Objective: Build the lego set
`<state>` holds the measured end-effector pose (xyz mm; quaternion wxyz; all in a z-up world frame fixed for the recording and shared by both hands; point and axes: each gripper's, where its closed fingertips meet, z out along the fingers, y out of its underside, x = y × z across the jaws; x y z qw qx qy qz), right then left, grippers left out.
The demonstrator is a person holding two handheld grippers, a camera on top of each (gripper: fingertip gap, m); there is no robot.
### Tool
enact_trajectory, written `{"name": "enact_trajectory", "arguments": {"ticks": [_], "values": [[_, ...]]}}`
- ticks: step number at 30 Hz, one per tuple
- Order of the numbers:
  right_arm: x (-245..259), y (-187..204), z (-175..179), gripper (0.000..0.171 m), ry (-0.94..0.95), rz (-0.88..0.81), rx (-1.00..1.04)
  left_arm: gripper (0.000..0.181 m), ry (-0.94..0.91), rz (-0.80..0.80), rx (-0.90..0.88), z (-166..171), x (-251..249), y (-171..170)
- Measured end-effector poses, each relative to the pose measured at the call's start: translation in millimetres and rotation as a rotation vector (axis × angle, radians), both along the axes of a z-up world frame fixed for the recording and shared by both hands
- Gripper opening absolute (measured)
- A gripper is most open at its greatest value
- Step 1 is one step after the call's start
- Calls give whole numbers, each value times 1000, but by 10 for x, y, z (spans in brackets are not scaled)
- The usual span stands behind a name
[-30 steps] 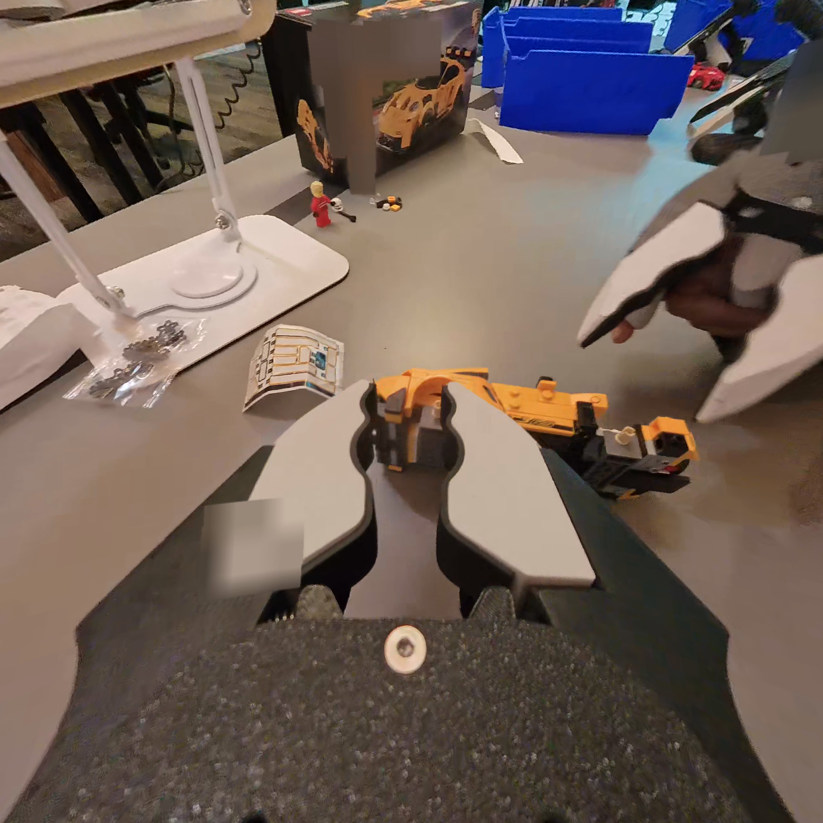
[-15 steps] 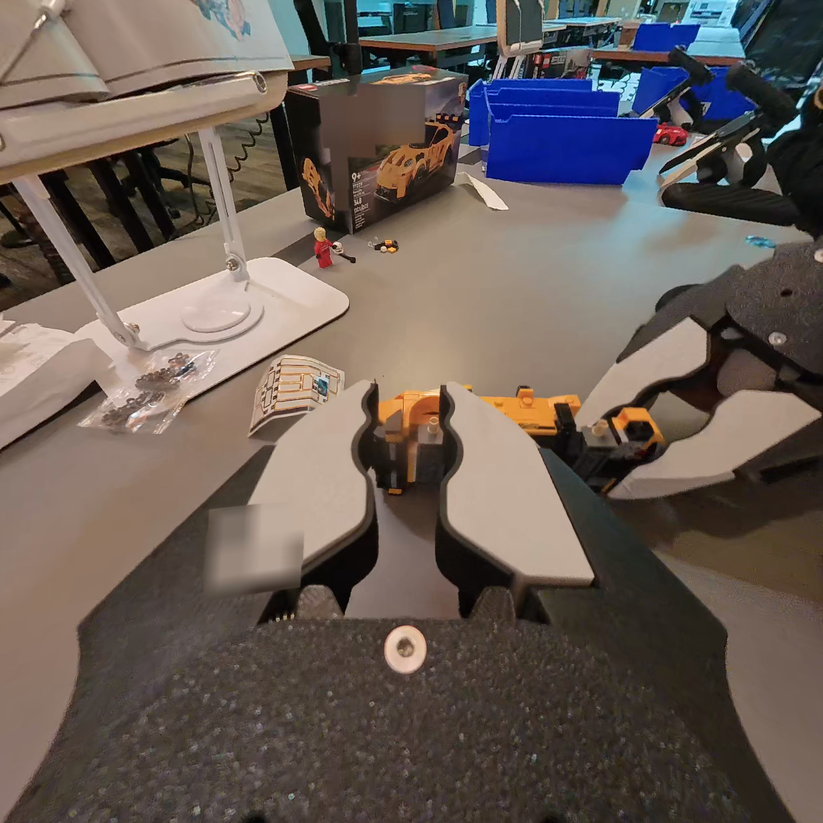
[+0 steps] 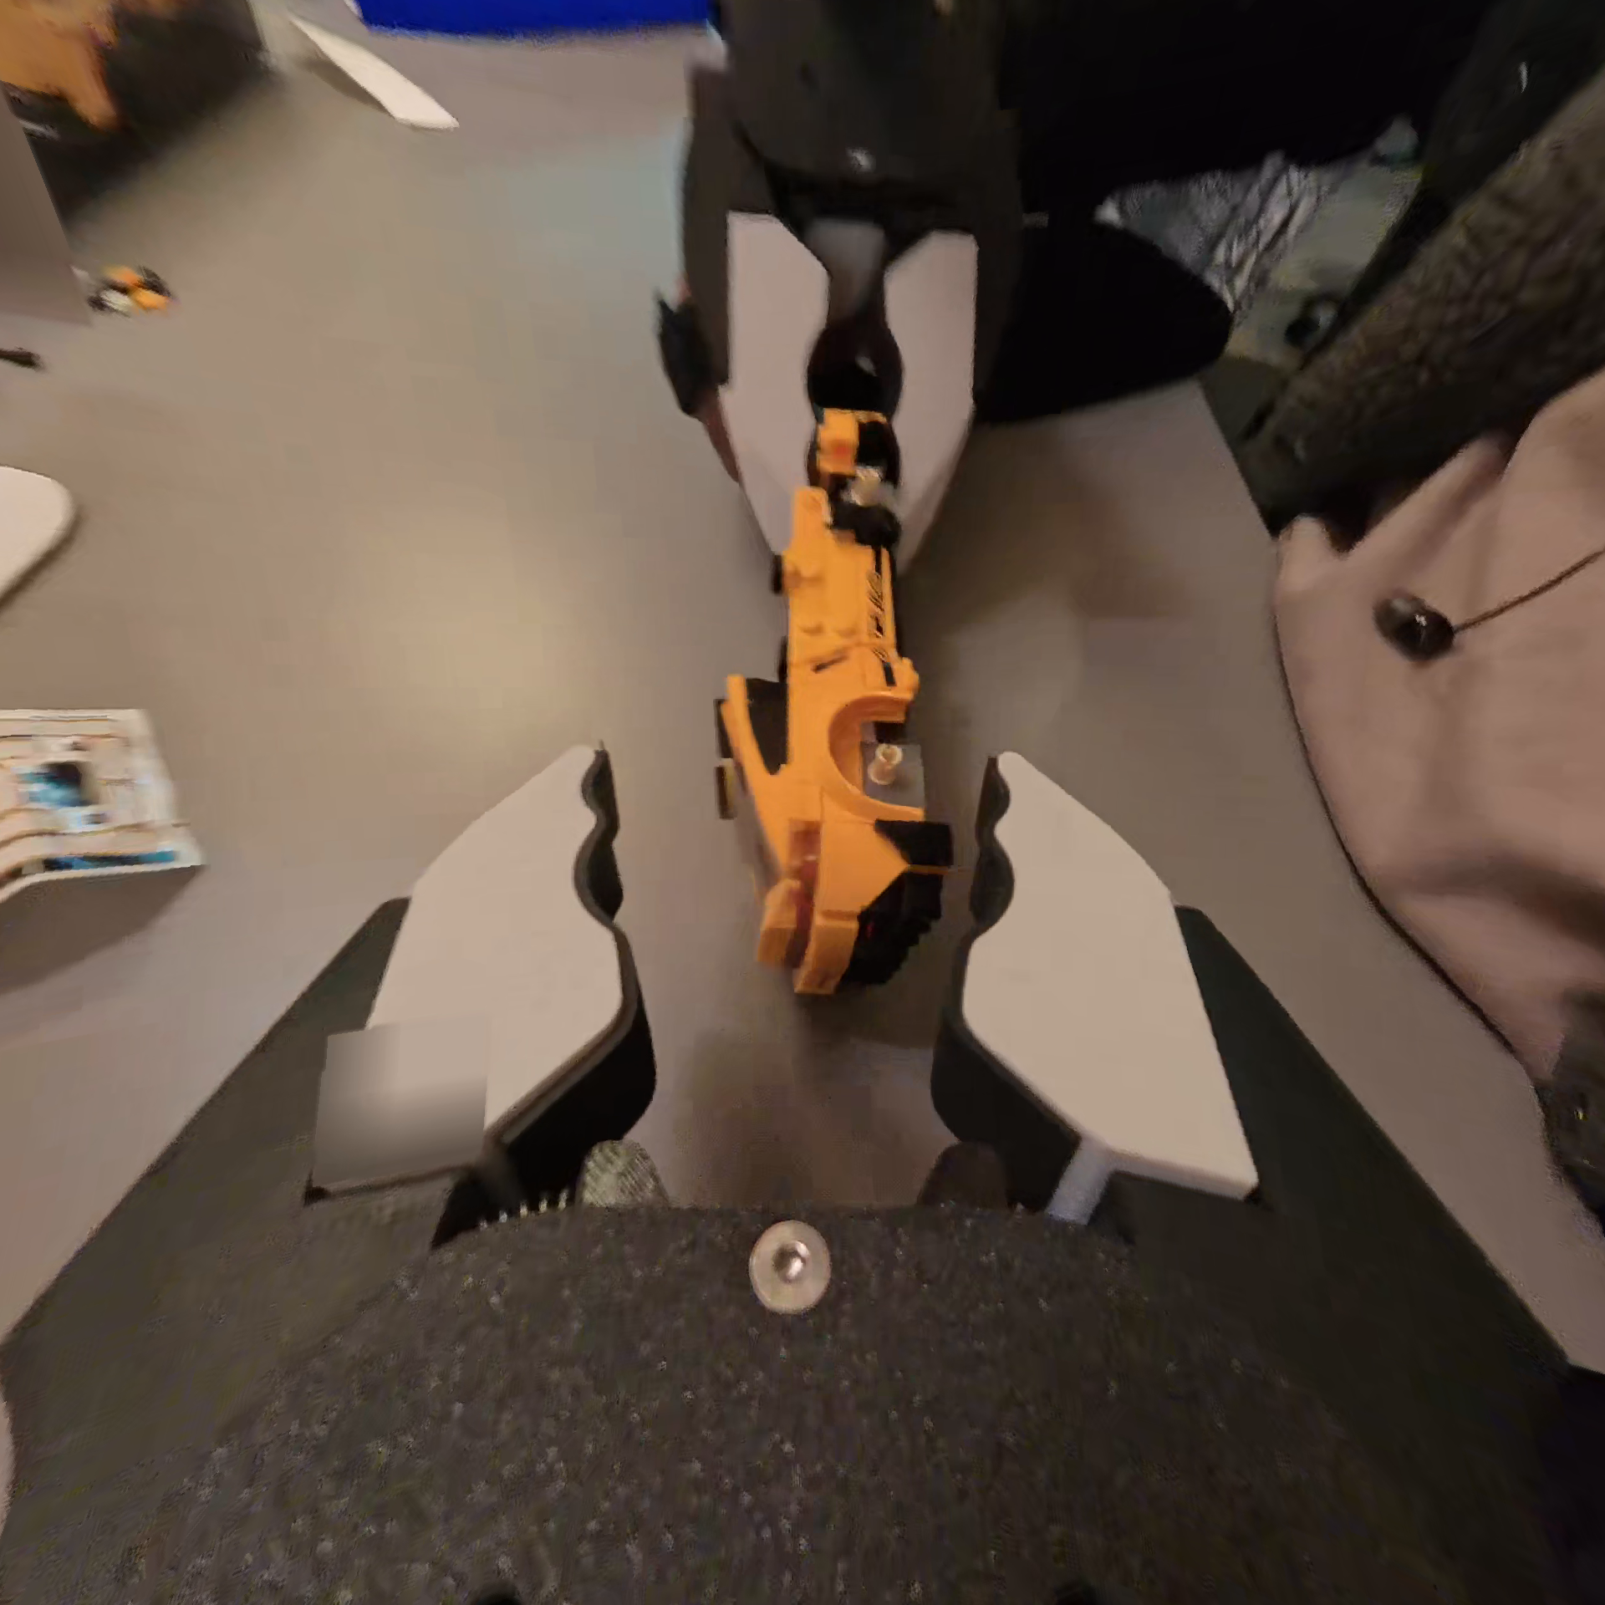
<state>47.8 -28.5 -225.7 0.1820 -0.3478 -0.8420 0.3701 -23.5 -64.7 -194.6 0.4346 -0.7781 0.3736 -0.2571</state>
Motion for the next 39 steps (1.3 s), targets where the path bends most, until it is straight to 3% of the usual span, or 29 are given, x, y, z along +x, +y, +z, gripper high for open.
{"name": "enact_trajectory", "arguments": {"ticks": [5,10,14,22,25,39], "values": [[-15,85,23,32,-22,-80,-2,60,102,-8,4,-187,132,4],[-12,134,379,39,63,-197,66,53,104,57,6,-186,137,33],[-85,-19,524,31,105,-210,182,48,125,124,-14,-192,131,54],[-152,-166,418,17,170,-193,468,47,58,230,-176,-190,165,9],[-160,-139,432,9,192,-219,490,47,18,246,-223,-177,188,-9],[-138,-156,419,8,293,-269,575,47,10,270,-245,-174,202,-14]]}}
